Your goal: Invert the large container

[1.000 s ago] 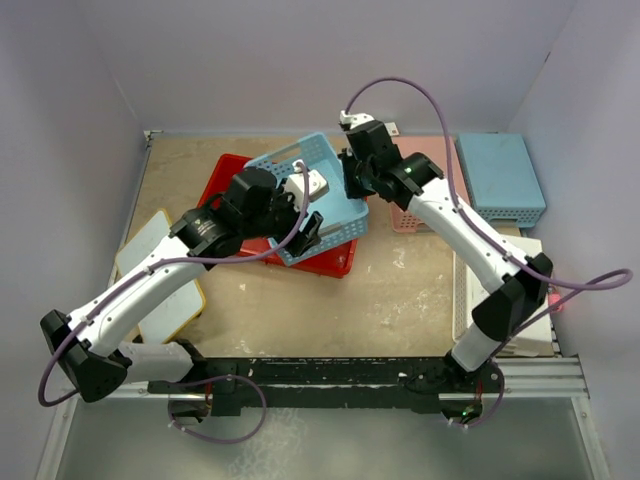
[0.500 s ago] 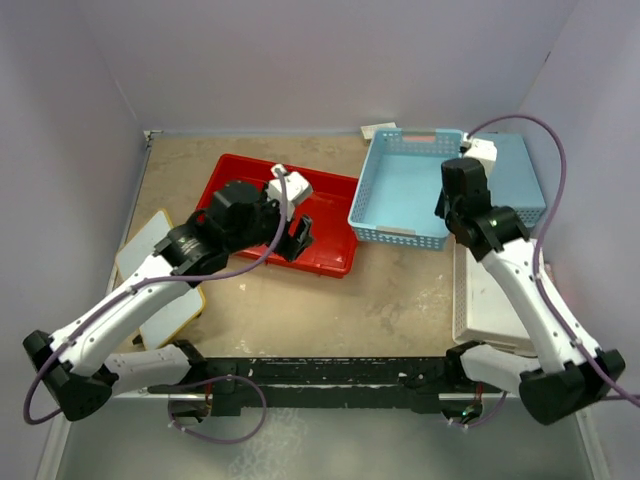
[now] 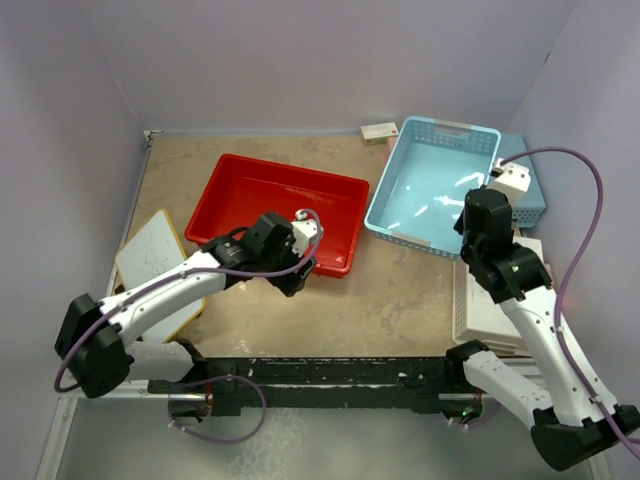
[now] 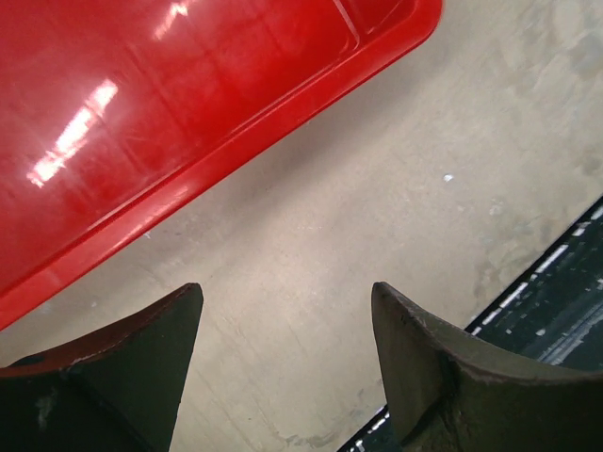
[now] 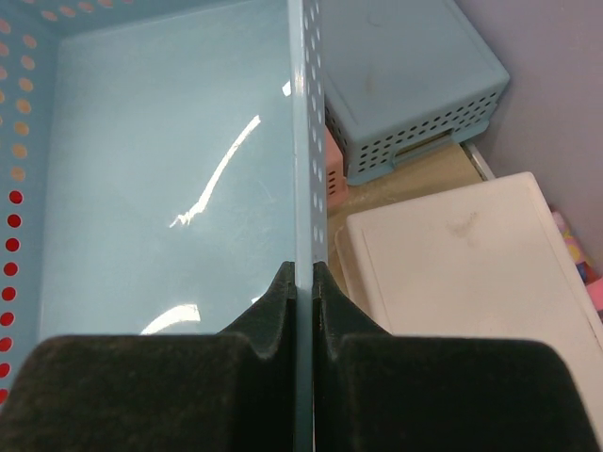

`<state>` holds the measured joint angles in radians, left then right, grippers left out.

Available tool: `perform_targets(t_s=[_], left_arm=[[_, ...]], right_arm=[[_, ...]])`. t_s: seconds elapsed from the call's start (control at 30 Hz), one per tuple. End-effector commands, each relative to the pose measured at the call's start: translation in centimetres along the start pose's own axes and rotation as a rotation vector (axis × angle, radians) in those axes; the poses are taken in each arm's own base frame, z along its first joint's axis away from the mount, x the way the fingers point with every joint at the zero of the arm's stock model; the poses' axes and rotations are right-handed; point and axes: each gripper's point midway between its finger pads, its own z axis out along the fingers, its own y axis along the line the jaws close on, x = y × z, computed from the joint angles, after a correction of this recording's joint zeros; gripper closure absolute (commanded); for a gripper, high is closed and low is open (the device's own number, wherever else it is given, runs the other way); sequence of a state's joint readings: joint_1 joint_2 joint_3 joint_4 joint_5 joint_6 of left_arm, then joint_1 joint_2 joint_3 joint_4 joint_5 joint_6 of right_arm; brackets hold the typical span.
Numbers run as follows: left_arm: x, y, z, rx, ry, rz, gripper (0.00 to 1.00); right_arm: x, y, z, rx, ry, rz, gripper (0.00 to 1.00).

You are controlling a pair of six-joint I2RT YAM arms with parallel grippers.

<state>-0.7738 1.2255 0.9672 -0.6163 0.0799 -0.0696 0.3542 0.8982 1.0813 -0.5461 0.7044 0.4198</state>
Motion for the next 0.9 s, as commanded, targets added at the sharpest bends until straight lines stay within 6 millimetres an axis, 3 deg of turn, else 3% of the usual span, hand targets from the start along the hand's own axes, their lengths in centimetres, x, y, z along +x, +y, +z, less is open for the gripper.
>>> perform_targets(t_s=[0.0, 0.23, 0.33, 0.43, 0.67, 0.77, 0.87], left_arm=[[1.2, 0.7, 3.9, -0.035, 0.054, -0.052, 0.31], [-2.1, 2.4, 8.2, -0.102, -0.038, -0.134, 0.31], [-2.8, 5.0, 9.6, -0.147, -0.043, -0.214, 0.31], [-4.1, 9.3, 10.2, -0.196, -0.081, -0.336, 0.31], [-9.0, 14.6, 9.5, -0.342, -0.203, -0.419, 0.3], [-11.2, 16.3, 8.2, -0.368, -0.239, -0.483, 0.29], [-13.5, 17.2, 5.5, -0.347, -0.311, -0.568, 0.29]], right_arm=[[-3.3, 0.0, -0.5, -0.014, -0.15, 0.106, 1.0], [-1.3, 0.9, -0.4, -0.069, -0.048, -0.025, 1.0], [-0.6, 1.3, -0.8, -0.122, -0.027, -0.062, 1.0], [0.3, 2.7, -1.5, -0.235, -0.02, -0.078, 1.0], [2.7, 5.3, -3.3, -0.464, 0.025, -0.124, 1.0], [3.9, 6.7, -4.3, -0.573, 0.071, -0.15, 1.0], [5.7, 9.3, -5.5, -0.738, 0.129, -0.147, 1.0]])
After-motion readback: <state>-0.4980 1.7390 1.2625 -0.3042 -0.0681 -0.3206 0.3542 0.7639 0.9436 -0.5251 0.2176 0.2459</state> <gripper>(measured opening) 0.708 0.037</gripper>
